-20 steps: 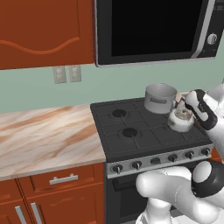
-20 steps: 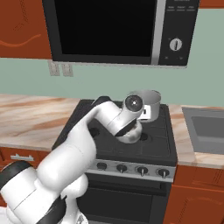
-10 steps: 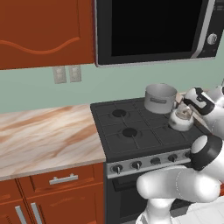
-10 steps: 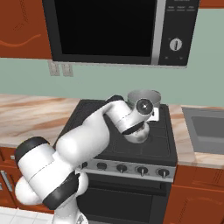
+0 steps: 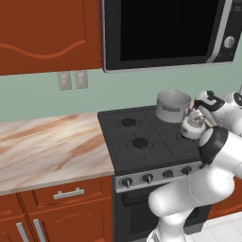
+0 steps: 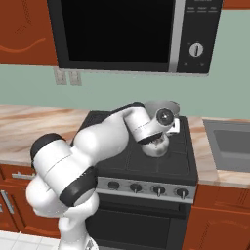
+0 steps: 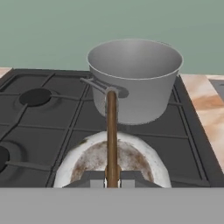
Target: Pick the kettle from the counter and place it on a stove burner. Then turn the burner on.
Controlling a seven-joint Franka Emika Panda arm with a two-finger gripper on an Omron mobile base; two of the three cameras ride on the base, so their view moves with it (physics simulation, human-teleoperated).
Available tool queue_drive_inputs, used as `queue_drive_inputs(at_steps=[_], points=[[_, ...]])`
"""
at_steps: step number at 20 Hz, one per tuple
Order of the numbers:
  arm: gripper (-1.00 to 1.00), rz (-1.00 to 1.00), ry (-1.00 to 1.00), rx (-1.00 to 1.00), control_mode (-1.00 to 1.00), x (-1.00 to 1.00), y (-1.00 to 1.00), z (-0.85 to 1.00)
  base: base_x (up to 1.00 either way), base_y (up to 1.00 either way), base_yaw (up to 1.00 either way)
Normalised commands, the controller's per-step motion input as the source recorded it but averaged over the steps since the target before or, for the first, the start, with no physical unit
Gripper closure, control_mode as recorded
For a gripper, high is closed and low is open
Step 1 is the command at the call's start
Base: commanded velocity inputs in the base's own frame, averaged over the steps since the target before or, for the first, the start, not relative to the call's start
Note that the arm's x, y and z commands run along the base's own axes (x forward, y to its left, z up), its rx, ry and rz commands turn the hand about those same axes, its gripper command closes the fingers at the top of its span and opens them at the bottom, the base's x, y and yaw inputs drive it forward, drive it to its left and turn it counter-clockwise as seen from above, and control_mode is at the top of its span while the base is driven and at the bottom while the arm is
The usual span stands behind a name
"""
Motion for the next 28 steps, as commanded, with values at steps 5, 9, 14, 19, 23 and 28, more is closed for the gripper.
queue_drive_inputs(at_steps=[5,9,14,19,23,28], points=[[1.00,0.01,0.01,0.00,-1.00,0.15,-0.01,-0.27,0.00,0.00,0.00],[1.00,0.02,0.04,0.00,-1.00,0.07,0.00,-0.41,0.00,0.00,0.00],[1.00,0.02,0.03,0.00,-1.00,0.06,0.00,-0.39,0.00,0.00,0.00],[1.00,0.03,0.02,0.00,-1.00,0.08,0.00,-0.27,0.00,0.00,0.00],[1.00,0.00,0.00,0.00,-1.00,0.01,0.00,-0.04,0.00,0.00,0.00],[1.00,0.00,0.00,0.00,-1.00,0.00,0.00,0.00,0.00,0.00,0.00]])
